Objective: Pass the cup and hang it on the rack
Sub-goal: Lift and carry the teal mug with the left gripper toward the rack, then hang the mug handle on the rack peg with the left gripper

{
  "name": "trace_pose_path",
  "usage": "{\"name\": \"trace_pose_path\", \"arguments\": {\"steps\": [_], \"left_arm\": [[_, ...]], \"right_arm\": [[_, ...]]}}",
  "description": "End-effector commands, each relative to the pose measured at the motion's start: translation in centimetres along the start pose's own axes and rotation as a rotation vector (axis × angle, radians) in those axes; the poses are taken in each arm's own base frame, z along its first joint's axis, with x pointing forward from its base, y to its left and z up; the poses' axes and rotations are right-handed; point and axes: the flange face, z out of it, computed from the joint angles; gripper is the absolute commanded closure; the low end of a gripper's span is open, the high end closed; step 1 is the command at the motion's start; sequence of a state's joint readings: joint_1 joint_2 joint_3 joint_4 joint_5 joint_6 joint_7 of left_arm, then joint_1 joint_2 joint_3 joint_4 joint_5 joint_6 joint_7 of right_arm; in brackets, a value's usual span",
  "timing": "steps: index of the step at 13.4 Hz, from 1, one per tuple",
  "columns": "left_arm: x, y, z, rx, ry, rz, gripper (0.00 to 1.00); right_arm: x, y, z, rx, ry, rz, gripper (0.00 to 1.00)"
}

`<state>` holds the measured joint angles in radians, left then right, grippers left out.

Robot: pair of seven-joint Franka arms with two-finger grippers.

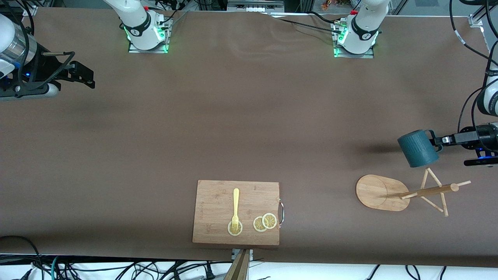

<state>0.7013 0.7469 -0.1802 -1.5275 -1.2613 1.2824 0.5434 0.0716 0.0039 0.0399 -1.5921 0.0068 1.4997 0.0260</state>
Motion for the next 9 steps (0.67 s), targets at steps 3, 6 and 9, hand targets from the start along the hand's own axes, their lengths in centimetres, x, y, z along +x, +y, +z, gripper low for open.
{"name": "trace_pose_path", "arguments": {"steps": [3, 6, 9], "left_arm": [[2.3, 0.3, -1.1, -0.029, 0.067, 0.013, 1.00], [4.0, -2.8, -3.0, -0.081, 0.133, 0.006, 1.00], [4.7, -4.6, -4.5, -0.097, 0.156, 0.014, 1.00]], "right_arm": [[-0.1, -0.1, -0.6, -0.010, -0.002, -0.016, 0.00], [-0.1, -0.1, -0.6, -0.010, -0.002, -0.016, 0.00], [-0.1, -0.1, -0.6, -0.010, -0.002, -0.016, 0.00]]}}
